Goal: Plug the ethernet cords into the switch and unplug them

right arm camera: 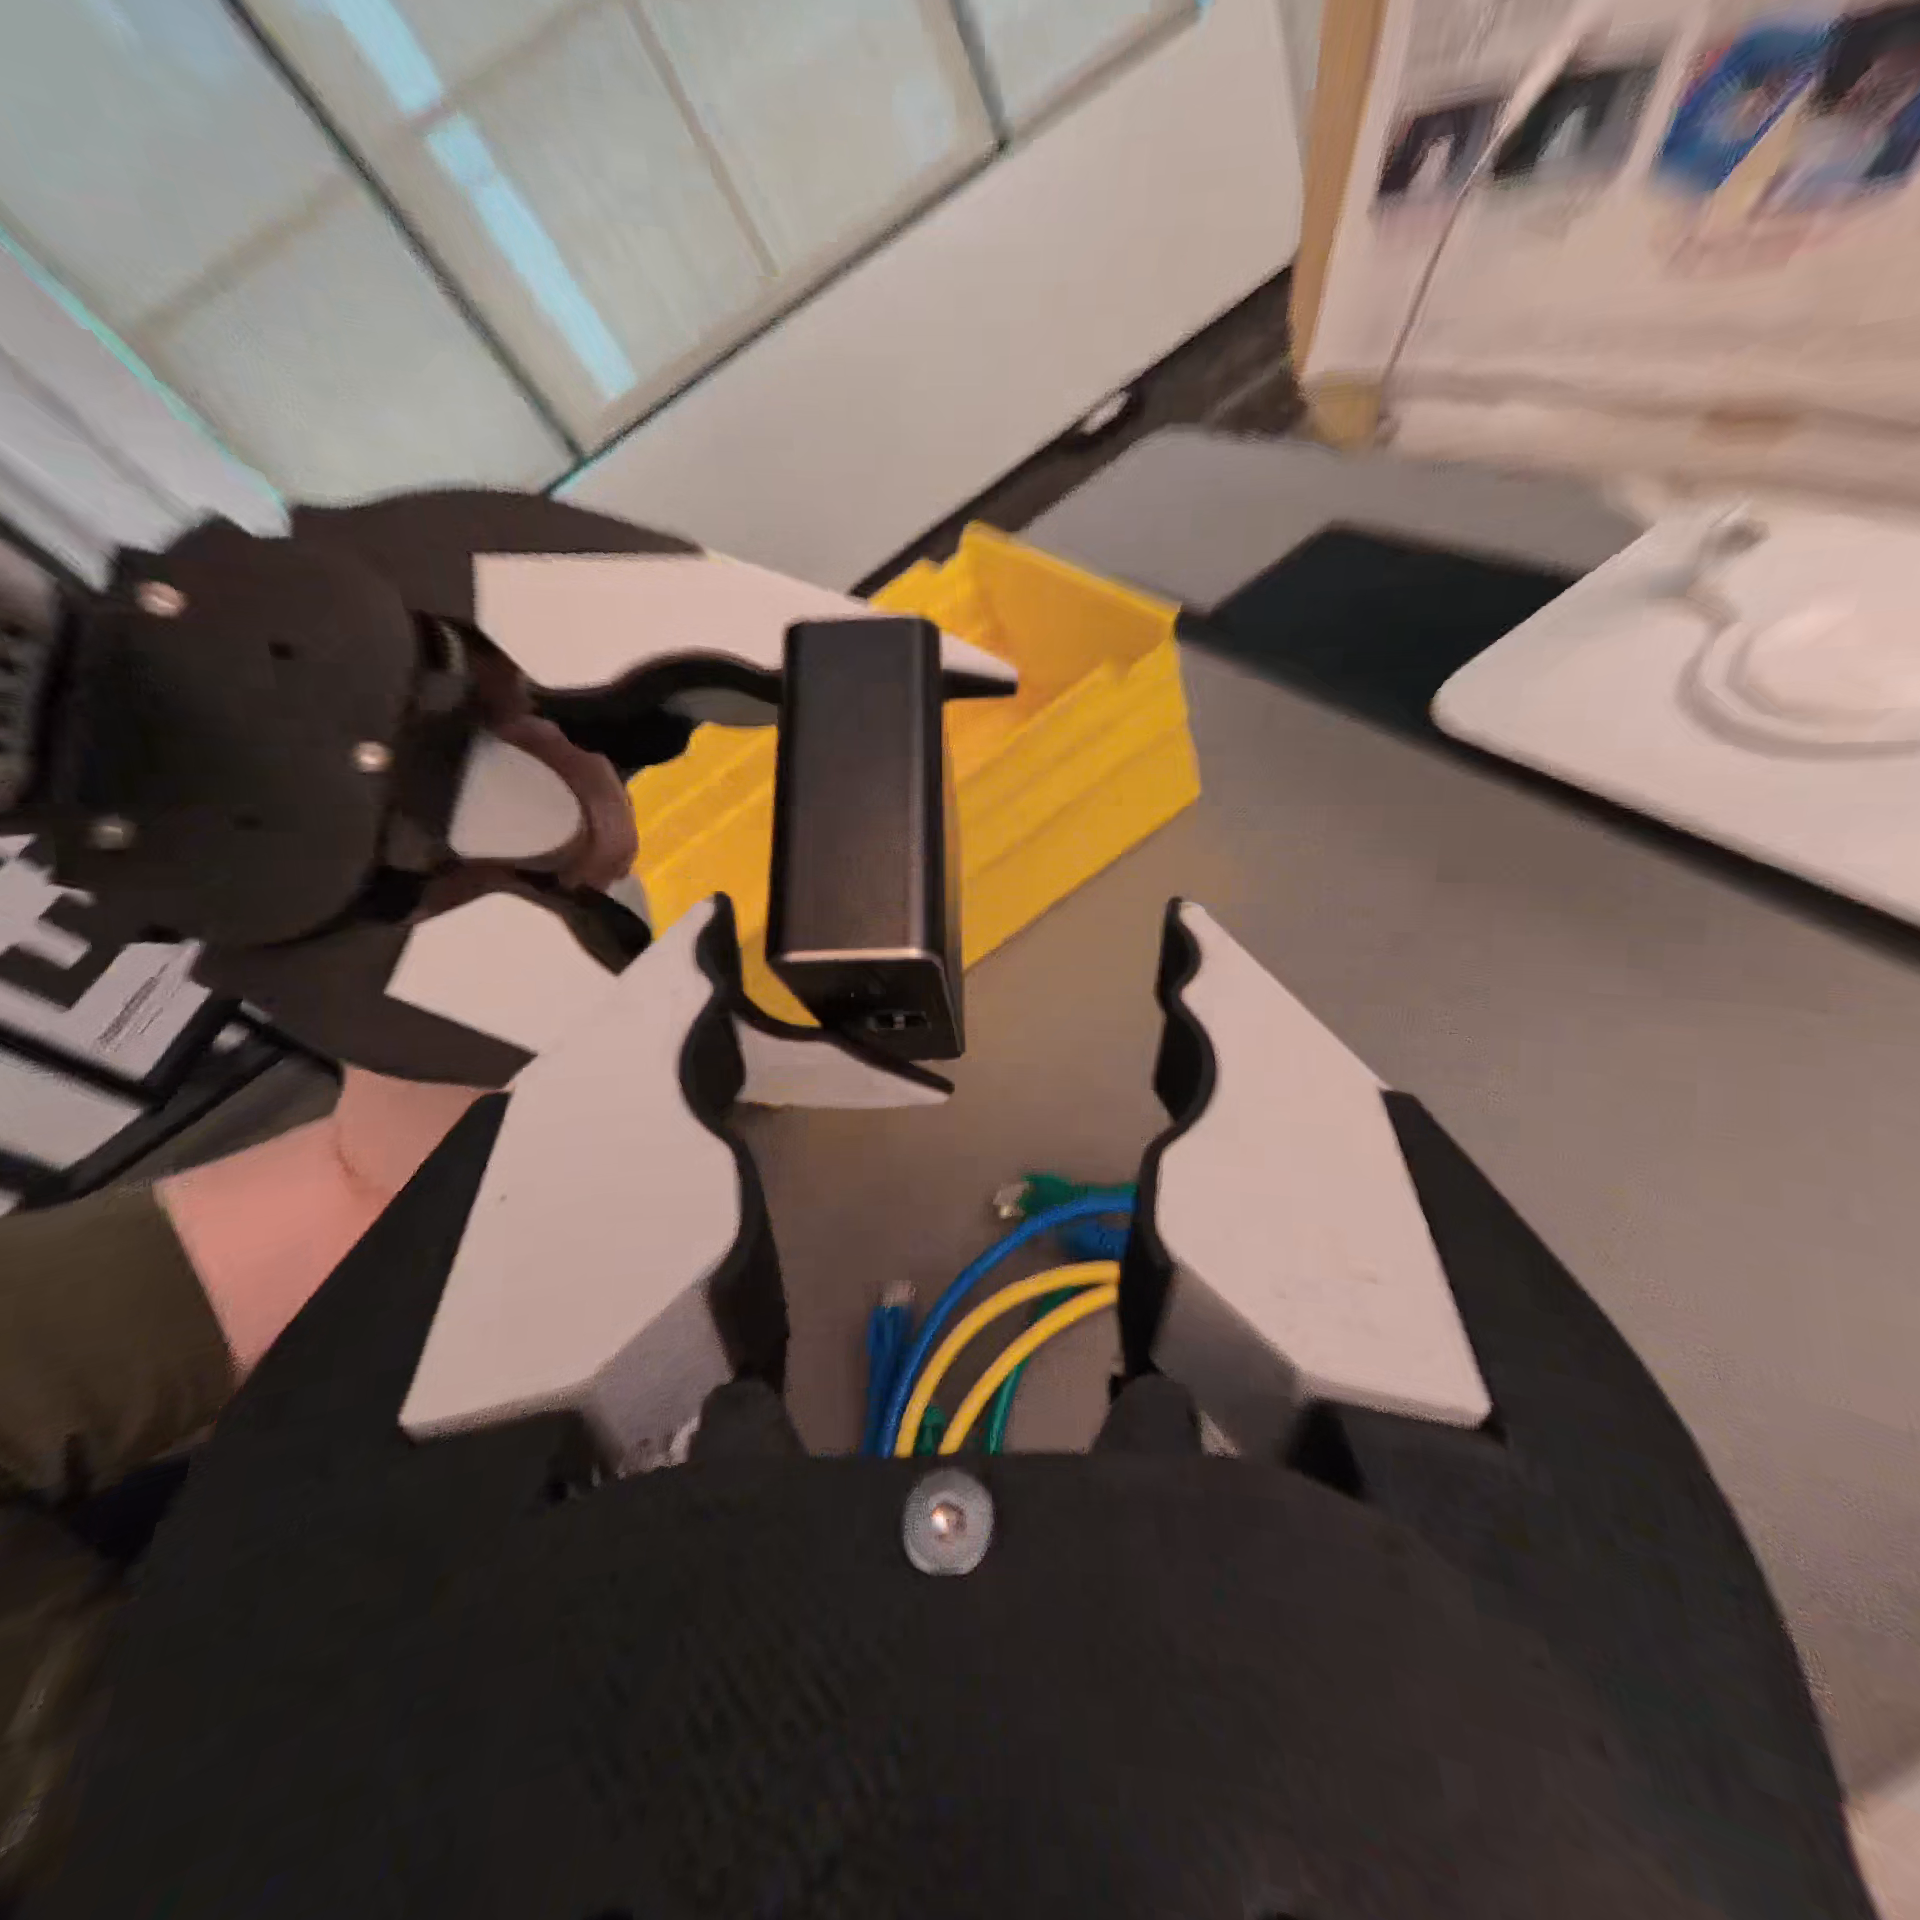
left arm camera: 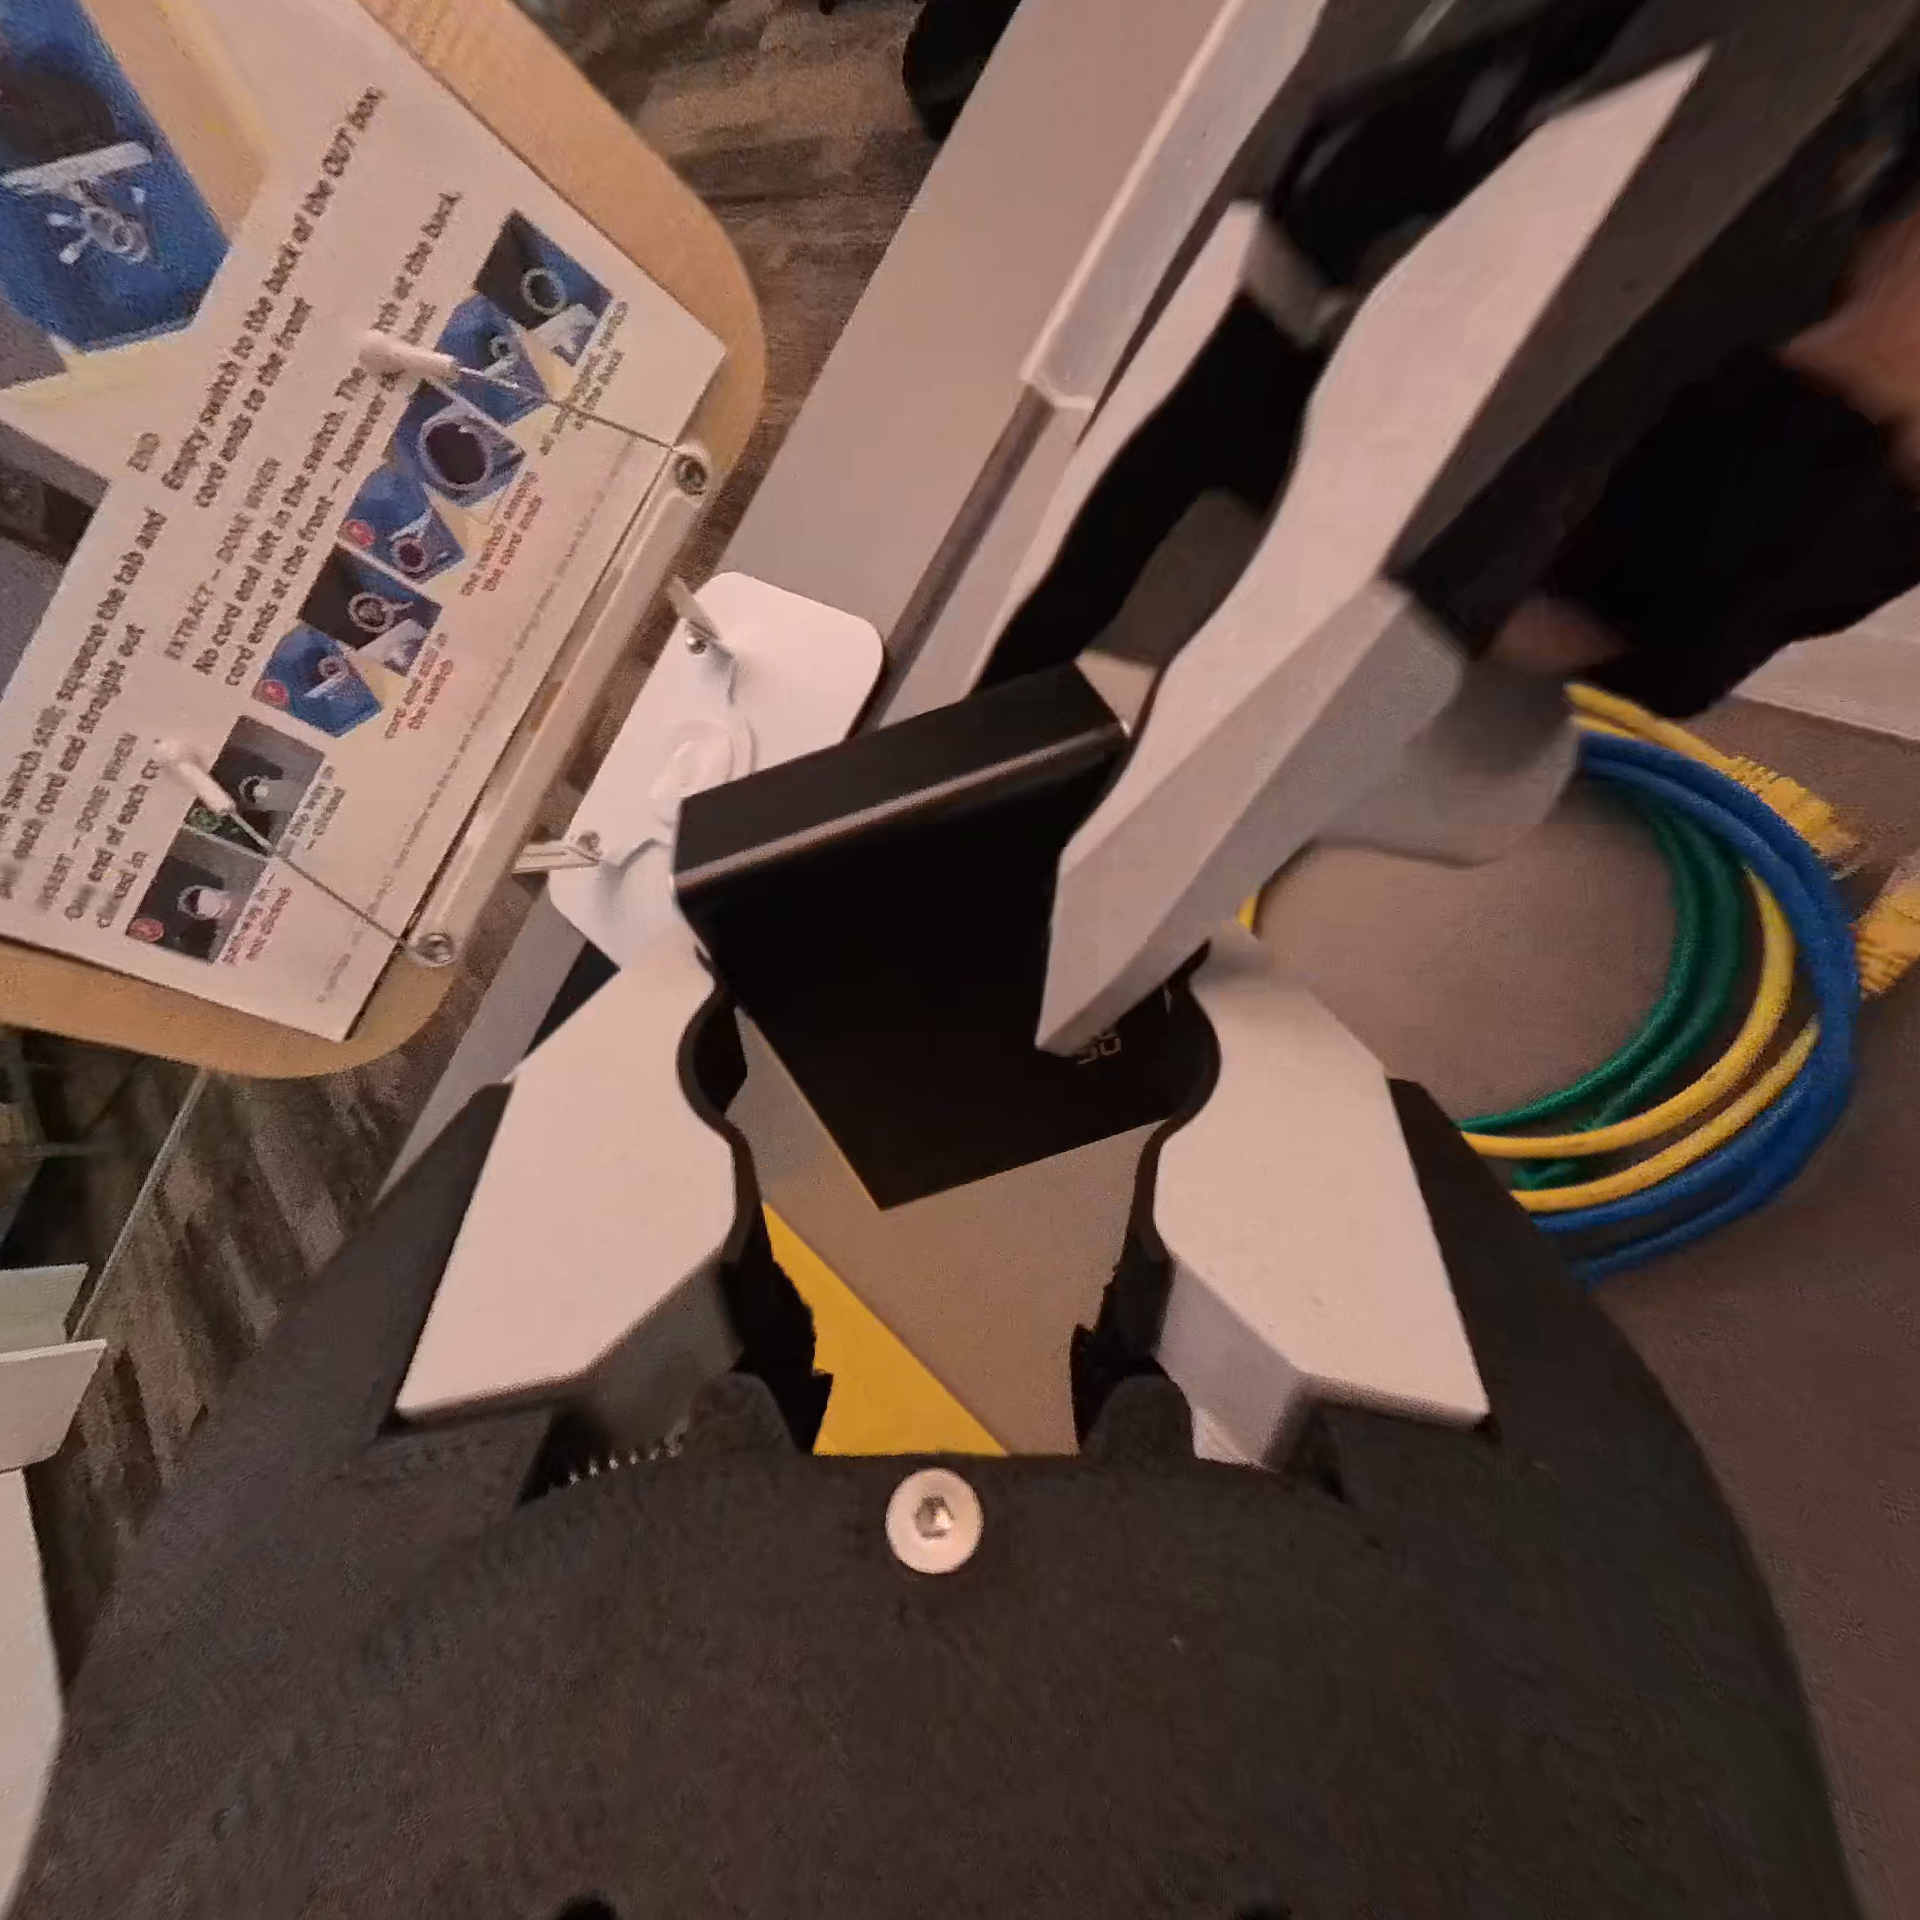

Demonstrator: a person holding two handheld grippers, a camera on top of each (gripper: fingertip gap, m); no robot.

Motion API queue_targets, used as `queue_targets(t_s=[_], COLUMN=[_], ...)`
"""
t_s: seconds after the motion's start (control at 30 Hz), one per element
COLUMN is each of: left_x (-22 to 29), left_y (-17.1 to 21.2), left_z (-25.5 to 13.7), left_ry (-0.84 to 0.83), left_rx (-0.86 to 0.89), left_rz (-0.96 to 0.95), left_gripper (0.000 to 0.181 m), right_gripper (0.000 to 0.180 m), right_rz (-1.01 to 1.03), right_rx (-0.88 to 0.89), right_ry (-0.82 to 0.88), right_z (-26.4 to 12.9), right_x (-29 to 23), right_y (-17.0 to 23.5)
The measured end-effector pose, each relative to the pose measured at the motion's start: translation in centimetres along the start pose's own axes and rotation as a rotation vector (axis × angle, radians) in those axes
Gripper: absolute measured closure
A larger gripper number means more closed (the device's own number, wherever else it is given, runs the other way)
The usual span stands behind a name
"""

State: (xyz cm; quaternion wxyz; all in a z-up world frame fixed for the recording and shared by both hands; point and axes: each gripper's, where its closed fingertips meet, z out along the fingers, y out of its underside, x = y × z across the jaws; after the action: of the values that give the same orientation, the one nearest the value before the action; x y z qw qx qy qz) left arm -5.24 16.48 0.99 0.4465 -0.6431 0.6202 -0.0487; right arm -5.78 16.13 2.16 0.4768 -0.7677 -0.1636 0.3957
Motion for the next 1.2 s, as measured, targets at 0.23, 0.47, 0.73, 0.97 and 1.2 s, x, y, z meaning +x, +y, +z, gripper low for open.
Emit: queue_targets(t_s=[0.23,0.47,0.73,0.97,1.2], left_x=[1.0,-0.8,5.3,1.5,-5.0], left_y=[0.3,-3.8,-5.5,-4.7,4.1], left_z=[-1.1,-7.0,-7.1,-4.6,1.2], left_ry=[0.059,0.374,0.805,0.446,-0.083], left_rx=[0.007,0.469,0.565,0.558,-0.004], left_rz=[0.082,-0.227,-0.26,-0.175,0.013], left_gripper=[0.093,0.11,0.114,0.151,0.151], right_gripper=[0.15,0.15,0.15,0.13,0.113], right_rz=[-0.175,-0.396,-0.274,-0.328,-0.142], right_rx=[-0.126,0.172,0.318,0.358,0.228], right_ry=[-0.113,-0.335,-0.565,-0.276,-0.068], right_z=[0.2,-4.5,-6.9,-6.1,-6.1], right_x=[-1.6,-6.4,-8.8,-4.5,2.6], right_y=[1.5,-3.3,-5.0,-6.0,-4.9])
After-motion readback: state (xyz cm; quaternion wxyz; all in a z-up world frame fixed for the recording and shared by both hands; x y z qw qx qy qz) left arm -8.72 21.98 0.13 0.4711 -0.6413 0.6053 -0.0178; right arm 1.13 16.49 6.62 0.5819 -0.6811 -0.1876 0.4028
